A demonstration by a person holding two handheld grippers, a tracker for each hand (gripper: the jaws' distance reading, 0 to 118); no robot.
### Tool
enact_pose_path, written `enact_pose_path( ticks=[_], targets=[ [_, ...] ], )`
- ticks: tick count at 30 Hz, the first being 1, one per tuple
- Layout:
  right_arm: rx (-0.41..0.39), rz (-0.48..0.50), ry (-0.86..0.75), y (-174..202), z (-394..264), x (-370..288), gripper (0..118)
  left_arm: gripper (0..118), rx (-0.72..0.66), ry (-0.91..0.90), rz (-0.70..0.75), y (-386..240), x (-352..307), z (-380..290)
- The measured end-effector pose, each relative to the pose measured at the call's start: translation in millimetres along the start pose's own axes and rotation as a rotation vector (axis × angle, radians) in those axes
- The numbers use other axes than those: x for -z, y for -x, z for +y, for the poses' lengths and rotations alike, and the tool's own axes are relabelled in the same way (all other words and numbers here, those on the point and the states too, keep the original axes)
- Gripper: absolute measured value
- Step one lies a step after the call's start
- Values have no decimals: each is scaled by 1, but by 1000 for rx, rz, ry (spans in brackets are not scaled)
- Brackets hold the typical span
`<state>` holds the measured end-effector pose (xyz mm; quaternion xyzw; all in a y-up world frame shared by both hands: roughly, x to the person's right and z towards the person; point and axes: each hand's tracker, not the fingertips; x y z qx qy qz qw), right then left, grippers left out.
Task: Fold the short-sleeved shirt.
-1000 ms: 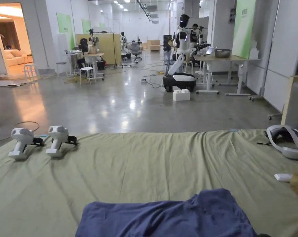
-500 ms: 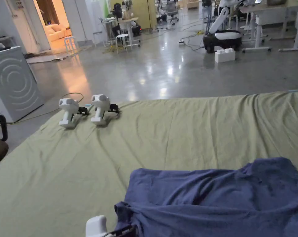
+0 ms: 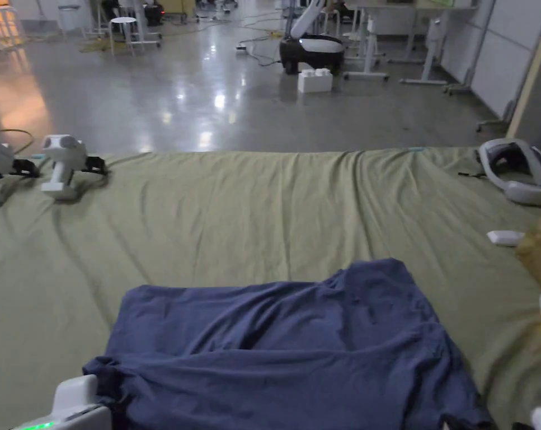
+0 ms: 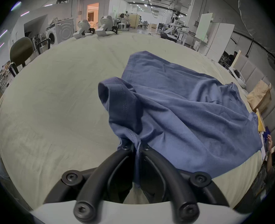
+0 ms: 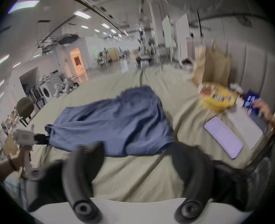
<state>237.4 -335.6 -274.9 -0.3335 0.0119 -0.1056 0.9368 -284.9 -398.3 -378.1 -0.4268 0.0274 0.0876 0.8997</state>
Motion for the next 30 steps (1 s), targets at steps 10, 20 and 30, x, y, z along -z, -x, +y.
enact_pose_path(
  ticks=[10,20,30],
  targets=[
    [-7,-260,104,-22,-4,107,55,9,106,41,2,-4,4,5],
    [-26,-229,-19,-13,8,40,11,6,-128,-159,-98,34,-90,1],
    [-46,-259,14,-12,-53,-35,11,6,-21,-100,-49,37,-142,-103]
  ],
)
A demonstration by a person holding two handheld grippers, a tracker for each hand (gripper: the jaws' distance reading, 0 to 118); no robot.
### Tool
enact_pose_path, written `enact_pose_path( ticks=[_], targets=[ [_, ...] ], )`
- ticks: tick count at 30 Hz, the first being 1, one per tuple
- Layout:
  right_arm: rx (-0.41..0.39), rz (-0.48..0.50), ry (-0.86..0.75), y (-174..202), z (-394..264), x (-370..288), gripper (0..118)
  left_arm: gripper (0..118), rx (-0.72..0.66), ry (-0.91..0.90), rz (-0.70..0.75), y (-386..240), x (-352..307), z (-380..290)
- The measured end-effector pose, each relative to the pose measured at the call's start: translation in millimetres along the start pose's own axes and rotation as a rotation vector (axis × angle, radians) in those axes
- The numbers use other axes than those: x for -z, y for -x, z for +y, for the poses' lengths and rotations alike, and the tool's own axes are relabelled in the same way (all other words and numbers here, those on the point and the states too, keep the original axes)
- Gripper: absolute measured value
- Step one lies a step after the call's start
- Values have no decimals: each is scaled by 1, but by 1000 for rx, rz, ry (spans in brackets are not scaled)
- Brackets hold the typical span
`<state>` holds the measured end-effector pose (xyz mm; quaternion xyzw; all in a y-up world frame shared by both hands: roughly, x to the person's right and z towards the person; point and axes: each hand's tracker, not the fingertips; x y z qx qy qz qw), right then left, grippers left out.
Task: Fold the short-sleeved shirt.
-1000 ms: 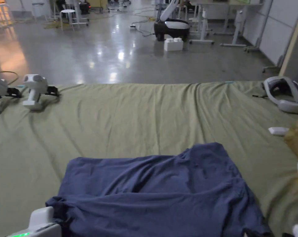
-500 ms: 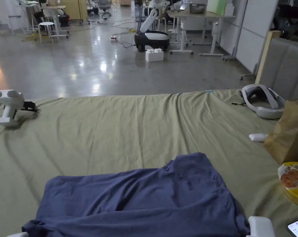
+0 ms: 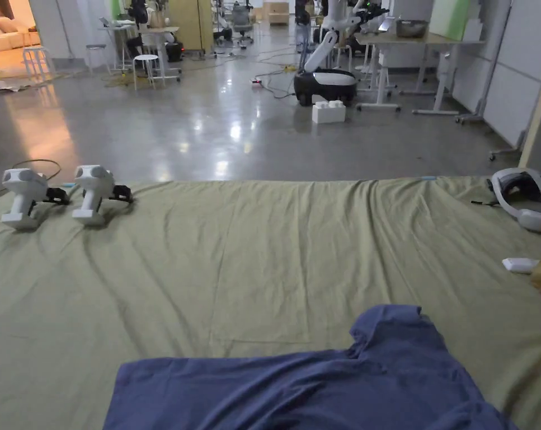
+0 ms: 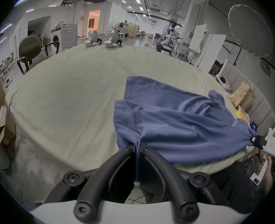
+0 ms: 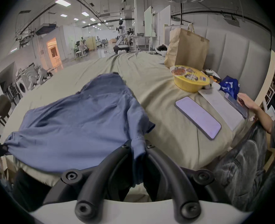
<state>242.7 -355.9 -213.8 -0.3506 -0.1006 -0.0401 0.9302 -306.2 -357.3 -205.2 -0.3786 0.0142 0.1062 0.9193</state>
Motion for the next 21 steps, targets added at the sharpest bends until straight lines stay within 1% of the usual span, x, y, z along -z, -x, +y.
enact_pose_path(
  ticks=[1,2,3,4,5,6,7,8,9,11,13,14,16,18,19,20,21],
  targets=[
    [-12,-1,9,0,-5,2,11,6,-8,10,-15,5,2,-6],
    [-12,25,22,-3,-9,5,11,7,-43,26,-34,9,6,-10],
    [-1,31,33,-5,-10,8,15,25,-96,18,-52,14,6,-11],
    [11,31,52,-9,-11,10,27,65,-139,5,-43,17,4,-12],
    [22,35,54,-13,-10,10,52,100,-150,-4,-7,20,-1,-11],
    [44,52,45,-18,-10,6,87,108,-144,-66,-10,19,-13,-9],
    [64,76,26,-22,-7,-2,98,108,-135,-143,-27,18,-28,-6],
    [82,102,-23,-26,-3,-13,98,108,-115,-184,-34,15,-42,-1],
    [82,107,-62,-27,2,-25,98,108,-65,-227,-31,10,-57,4],
    [50,99,-170,-23,18,-55,98,108,34,-373,-31,-6,-98,19],
    [19,107,-363,-14,32,-93,98,108,50,-524,-96,-20,-136,30],
    [11,150,-457,-10,39,-115,98,108,60,-588,-149,-29,-159,37],
    [-11,204,-583,-1,51,-149,99,108,103,-669,-186,-48,-193,47],
    [-40,247,-675,9,58,-178,102,107,184,-764,-160,-68,-225,50],
    [-56,248,-688,14,61,-191,102,107,205,-794,-156,-77,-238,50],
    [-85,273,-695,18,64,-202,102,107,228,-818,-169,-86,-249,48],
    [-110,296,-709,23,66,-210,101,100,259,-848,-171,-94,-258,45]
  ],
)
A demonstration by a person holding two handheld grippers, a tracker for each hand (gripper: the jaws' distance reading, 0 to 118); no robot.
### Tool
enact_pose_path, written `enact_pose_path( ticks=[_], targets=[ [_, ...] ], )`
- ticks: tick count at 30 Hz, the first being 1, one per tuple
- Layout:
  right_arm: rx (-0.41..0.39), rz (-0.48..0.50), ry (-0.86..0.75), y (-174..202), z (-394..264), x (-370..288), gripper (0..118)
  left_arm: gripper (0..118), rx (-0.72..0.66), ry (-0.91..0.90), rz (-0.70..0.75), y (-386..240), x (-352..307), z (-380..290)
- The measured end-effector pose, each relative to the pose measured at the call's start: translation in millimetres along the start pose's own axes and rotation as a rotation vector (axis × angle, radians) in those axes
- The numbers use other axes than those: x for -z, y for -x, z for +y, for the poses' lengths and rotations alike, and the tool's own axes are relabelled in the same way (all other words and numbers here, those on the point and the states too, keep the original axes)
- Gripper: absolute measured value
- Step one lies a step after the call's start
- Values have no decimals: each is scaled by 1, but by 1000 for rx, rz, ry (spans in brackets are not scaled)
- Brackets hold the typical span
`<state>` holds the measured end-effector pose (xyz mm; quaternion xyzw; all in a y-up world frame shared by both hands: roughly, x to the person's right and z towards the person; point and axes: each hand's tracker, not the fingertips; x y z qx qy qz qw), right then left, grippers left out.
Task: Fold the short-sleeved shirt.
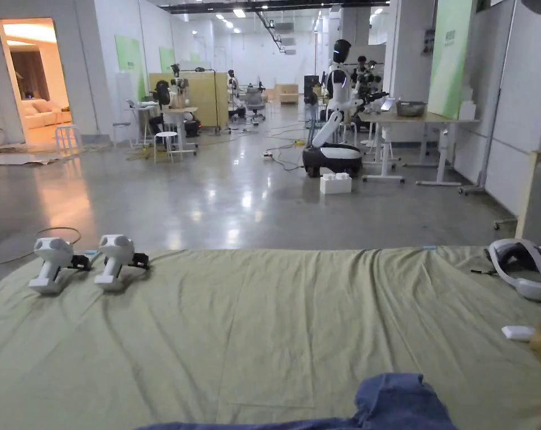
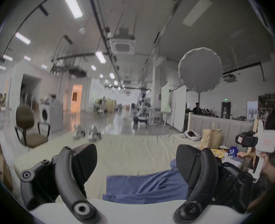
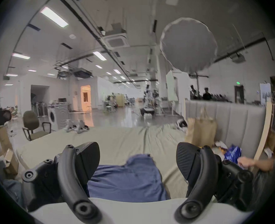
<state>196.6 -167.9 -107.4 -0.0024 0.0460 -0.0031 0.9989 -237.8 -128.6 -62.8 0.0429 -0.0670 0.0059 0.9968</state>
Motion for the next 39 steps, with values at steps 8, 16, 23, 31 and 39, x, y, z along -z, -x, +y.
enact_pose_path(
  ticks=[8,16,23,31,39],
  targets=[
    [-100,31,6,44,20,-14,8,1,20,37,-26,-40,-13,23],
    [-119,98,31,58,9,-9,2,1,16,35,26,-30,-11,20],
    [-82,92,101,52,-8,17,2,1,-36,223,55,0,48,-27],
    [-36,62,290,29,-51,49,2,95,-281,669,95,91,228,-157],
    [79,-38,485,-16,-99,66,2,95,-204,939,188,129,357,-264]
  ],
)
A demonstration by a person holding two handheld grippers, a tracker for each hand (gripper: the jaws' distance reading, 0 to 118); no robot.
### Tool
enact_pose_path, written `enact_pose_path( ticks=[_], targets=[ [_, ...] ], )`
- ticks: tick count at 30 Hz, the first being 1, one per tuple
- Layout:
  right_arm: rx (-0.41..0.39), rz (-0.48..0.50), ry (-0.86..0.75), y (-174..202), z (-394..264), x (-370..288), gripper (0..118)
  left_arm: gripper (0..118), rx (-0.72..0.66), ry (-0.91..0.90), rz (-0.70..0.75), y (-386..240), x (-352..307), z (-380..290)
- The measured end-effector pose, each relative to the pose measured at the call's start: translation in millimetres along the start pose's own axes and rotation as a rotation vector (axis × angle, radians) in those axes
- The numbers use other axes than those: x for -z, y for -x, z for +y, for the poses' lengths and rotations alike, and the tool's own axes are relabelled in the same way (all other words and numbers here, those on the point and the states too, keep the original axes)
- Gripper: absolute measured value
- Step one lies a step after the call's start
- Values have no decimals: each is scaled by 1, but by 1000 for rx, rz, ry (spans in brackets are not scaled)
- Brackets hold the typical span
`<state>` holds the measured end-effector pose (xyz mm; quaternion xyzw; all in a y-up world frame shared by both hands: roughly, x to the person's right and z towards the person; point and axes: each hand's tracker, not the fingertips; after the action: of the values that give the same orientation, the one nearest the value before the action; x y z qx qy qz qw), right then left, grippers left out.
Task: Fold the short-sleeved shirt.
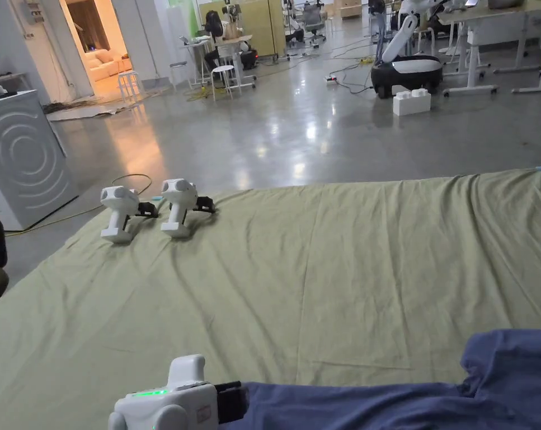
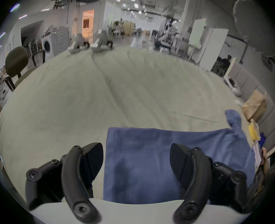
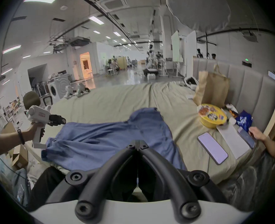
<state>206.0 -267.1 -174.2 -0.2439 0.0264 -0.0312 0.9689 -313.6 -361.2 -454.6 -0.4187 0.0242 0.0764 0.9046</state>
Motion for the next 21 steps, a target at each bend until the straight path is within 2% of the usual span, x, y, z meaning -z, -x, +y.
enact_pose_path(
  ticks=[2,3,4,5,6,9,12,13,14,15,16,17,18,19,21],
  targets=[
    [11,-29,36,-9,-5,4,2,91,-18,14,14,-1,19,3],
    [18,-39,48,-13,-7,7,2,77,-26,23,12,-1,27,4],
    [25,-51,65,-17,-10,9,2,45,-35,38,-7,-3,30,0],
    [29,-59,78,-20,-12,10,2,6,-11,34,2,-10,35,-4],
    [32,-62,90,-23,-14,13,2,6,78,27,91,-19,37,-6],
    [42,-56,117,-30,-11,27,2,6,153,48,125,-36,46,-13],
    [59,-10,112,-41,11,62,5,6,89,103,91,-22,49,-1],
    [73,13,117,-46,22,79,18,6,82,122,80,-20,50,1],
    [95,43,135,-53,35,102,36,6,83,128,75,-17,49,6],
    [109,55,134,-60,45,125,69,6,92,135,73,-16,50,7],
    [128,56,189,-67,57,154,87,6,107,151,69,-18,50,6],
    [134,46,255,-72,73,184,97,6,121,154,75,-19,51,6],
    [143,44,300,-78,80,211,102,6,137,159,80,-23,53,7],
    [114,16,383,-83,88,241,102,6,149,164,85,-24,54,8],
    [9,-46,433,-85,93,285,101,6,173,167,100,-24,55,11]
  ],
)
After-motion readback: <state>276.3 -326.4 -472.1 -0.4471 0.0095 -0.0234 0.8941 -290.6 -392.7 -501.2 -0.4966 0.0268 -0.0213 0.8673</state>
